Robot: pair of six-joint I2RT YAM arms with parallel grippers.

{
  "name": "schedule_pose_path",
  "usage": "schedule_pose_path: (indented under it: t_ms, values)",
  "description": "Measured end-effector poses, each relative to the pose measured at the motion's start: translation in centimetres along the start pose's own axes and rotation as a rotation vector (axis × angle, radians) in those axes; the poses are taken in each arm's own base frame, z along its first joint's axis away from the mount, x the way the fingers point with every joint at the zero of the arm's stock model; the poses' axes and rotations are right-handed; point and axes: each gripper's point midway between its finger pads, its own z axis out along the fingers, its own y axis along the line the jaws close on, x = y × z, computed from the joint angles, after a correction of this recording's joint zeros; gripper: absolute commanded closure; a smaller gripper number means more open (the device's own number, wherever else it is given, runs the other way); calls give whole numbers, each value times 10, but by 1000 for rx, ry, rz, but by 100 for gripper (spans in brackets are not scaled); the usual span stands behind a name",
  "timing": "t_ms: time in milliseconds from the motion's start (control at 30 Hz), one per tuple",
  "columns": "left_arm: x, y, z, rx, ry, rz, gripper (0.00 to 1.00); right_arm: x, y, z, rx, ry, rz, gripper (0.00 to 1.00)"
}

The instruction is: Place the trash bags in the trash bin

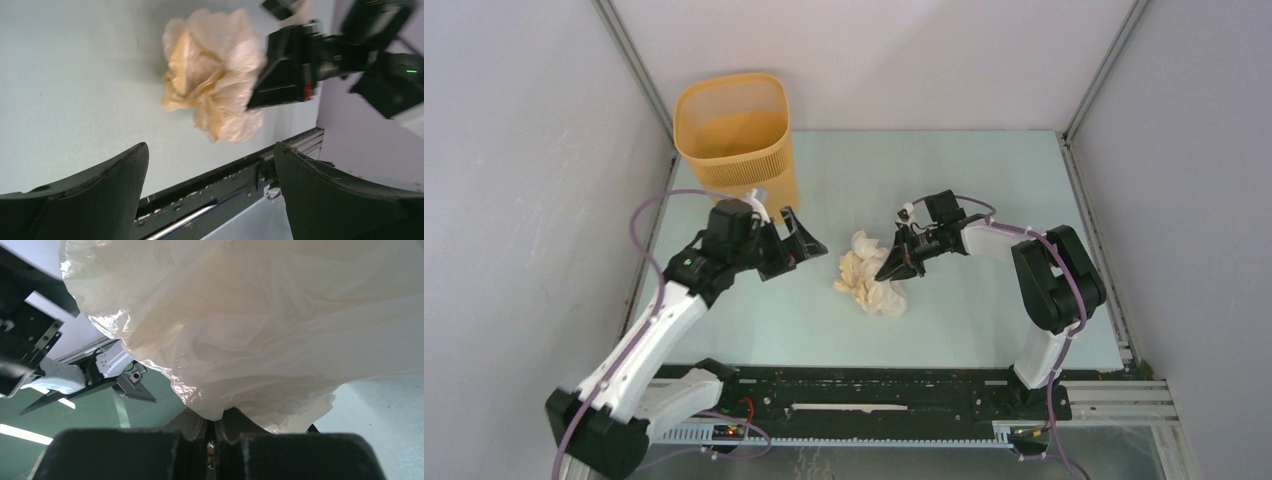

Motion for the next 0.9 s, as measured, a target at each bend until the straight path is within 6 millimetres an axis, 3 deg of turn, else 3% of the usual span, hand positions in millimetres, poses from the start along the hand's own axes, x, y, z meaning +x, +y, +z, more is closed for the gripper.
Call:
schedule_pose_path:
  t_ms: [67, 233, 333, 533, 667, 900]
  values:
    - [12, 14, 19, -47, 79, -24, 1, 1, -1, -3, 4, -3, -4, 91]
    - [31, 34, 64, -95, 237, -69, 26, -1, -2, -9, 5, -15, -18, 91]
    - [43, 46, 96, -119, 337, -98, 33, 0, -3, -10, 9, -12, -14, 91]
    - [53, 58, 139, -142, 430, -129, 40, 5, -6, -10, 12, -10, -7, 92]
    - [52, 55, 156, -117, 430, -121, 51, 5, -7, -10, 13, -9, -5, 91]
    - [45, 53, 161, -105, 403, -101, 85, 4, -10, -16, 21, -32, -2, 90]
